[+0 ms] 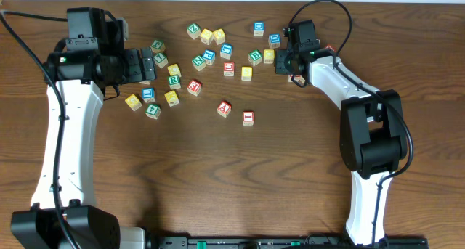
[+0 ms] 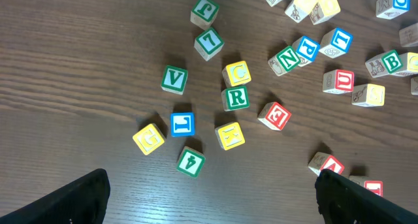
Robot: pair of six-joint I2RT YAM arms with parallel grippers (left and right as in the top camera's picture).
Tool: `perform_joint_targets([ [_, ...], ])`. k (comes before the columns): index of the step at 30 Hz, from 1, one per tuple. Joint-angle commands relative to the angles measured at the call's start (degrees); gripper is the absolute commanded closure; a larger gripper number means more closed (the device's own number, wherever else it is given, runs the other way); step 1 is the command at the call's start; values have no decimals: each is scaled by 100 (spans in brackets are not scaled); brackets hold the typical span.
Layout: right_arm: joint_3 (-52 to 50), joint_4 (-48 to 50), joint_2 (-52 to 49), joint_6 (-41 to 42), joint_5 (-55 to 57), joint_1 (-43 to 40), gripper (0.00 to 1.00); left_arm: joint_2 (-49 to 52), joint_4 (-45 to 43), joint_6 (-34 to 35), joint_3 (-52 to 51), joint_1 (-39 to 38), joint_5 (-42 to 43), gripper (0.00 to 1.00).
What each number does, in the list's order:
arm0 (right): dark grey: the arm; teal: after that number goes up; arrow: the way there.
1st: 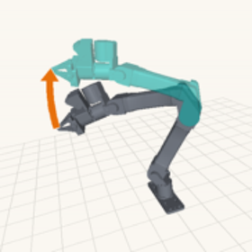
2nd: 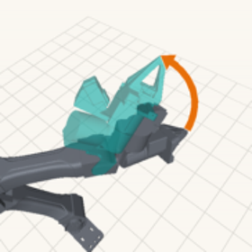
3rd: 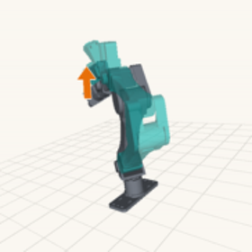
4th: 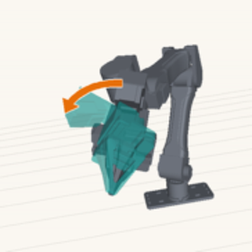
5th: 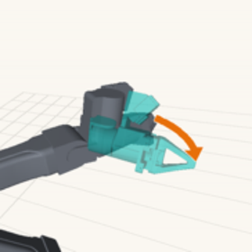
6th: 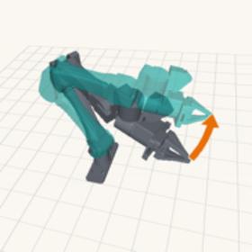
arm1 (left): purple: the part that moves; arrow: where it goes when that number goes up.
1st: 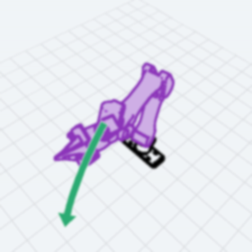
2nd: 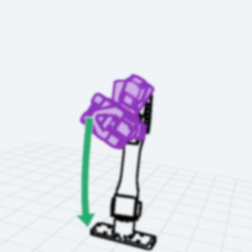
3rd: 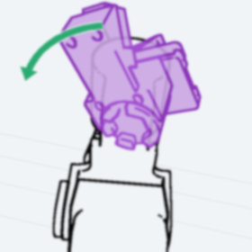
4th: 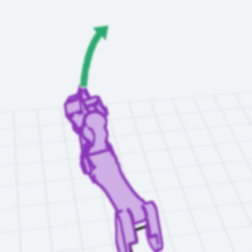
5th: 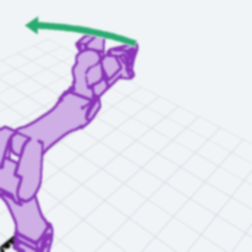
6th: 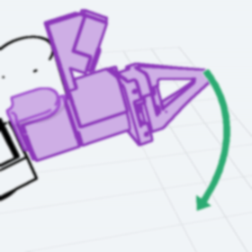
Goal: Spell out AI2
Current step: 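Lower the right gripper onto the blue 2 block and grasp it, then carry the blue 2 block and set it right of the I block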
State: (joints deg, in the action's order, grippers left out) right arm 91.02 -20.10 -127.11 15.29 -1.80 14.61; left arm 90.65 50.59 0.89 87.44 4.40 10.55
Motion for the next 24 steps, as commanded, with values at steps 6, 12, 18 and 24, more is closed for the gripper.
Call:
perform_joint_targets([
  [6, 103, 87, 48, -13, -33, 11, 72, 0, 7, 9, -13, 4, -11, 0],
  [12, 114, 142, 52, -13, -31, 11, 77, 0, 7, 9, -13, 4, -11, 0],
  [18, 114, 98, 155, -17, -31, 11, 77, 0, 7, 9, -13, 2, -11, 1],
  [24, 114, -188, 667, -302, -195, 17, 76, 0, 7, 9, -13, 4, -13, 0],
])
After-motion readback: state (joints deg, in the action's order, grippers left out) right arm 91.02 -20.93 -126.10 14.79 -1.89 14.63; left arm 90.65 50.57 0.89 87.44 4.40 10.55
